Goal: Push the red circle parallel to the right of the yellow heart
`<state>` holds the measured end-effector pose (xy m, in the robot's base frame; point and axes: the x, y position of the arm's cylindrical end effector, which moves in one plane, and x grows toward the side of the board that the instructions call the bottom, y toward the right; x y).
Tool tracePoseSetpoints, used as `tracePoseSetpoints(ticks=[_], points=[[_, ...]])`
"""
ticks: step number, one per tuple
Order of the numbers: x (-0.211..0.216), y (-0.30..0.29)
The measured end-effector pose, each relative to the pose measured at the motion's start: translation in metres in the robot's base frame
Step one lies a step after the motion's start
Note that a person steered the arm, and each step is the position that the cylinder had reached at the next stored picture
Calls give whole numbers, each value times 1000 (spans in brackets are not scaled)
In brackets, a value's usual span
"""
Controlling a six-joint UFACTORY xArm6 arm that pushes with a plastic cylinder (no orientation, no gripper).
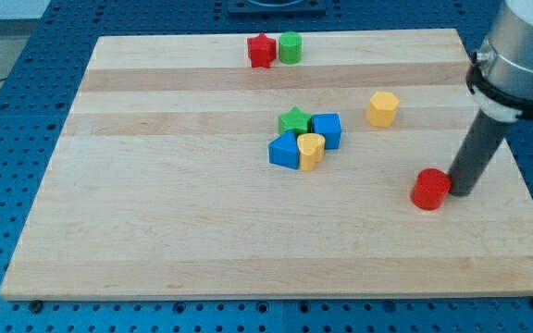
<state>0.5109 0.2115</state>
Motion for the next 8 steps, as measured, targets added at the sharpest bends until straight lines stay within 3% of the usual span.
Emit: tracePoseSetpoints(ticks=[1,2,6,7,8], points=[[33,3],[34,-4],[-43,-48],[-35,-42],[5,-37]])
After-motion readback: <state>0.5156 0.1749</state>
